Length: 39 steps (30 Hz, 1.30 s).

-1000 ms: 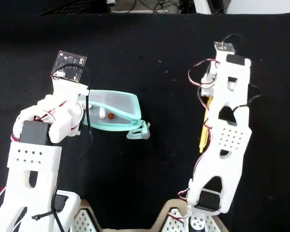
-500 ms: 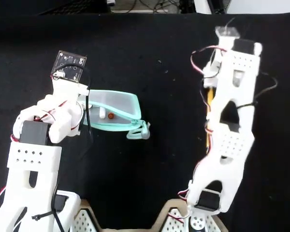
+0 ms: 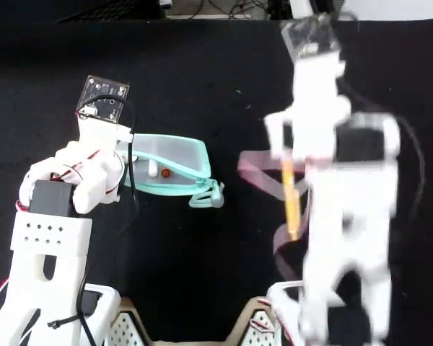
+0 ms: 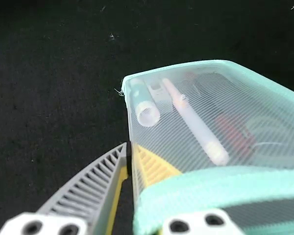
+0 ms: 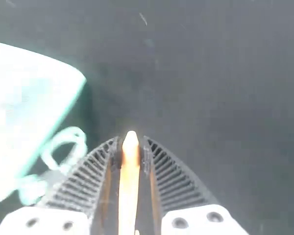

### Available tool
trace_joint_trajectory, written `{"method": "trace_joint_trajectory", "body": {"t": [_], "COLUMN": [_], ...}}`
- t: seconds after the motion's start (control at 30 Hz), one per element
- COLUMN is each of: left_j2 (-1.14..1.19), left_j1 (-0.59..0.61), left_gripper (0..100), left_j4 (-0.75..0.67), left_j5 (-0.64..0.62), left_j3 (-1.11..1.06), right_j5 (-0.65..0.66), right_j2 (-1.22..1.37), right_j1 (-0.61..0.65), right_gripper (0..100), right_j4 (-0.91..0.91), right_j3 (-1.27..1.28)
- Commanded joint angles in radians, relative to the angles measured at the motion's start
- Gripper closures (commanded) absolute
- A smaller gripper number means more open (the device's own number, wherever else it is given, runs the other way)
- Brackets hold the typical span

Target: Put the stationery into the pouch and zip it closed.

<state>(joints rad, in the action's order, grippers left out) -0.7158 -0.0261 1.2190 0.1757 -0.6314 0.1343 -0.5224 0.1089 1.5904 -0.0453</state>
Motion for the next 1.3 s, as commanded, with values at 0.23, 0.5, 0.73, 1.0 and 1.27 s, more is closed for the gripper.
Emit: {"method": "trace_joint_trajectory", "body": {"t": [0.23, 0.5, 0.73, 1.0, 1.27], "left_j2": [0.021, 0.021, 0.021, 0.021, 0.021], "left_j1": [-0.008, -0.008, -0.008, -0.010, -0.008], "left_gripper": [97, 97, 97, 97, 97], "left_j4": [0.003, 0.003, 0.003, 0.003, 0.003], "left_j5": [0.008, 0.005, 0.003, 0.002, 0.005], "left_j3": [-0.004, -0.004, -0.004, -0.004, -0.004], "right_j5": [-0.028, -0.023, -0.023, 0.141, 0.278], "right_j2": [-0.842, -1.073, -1.076, -1.075, -1.084], "right_j1": [0.368, 0.562, 0.638, 0.637, 0.637], "right_gripper": [98.5, 98.5, 98.5, 98.6, 98.6], "right_j4": [-0.621, -1.206, -1.258, -1.534, -1.545], "right_j3": [0.630, 1.033, 1.106, 1.345, 1.529]}}
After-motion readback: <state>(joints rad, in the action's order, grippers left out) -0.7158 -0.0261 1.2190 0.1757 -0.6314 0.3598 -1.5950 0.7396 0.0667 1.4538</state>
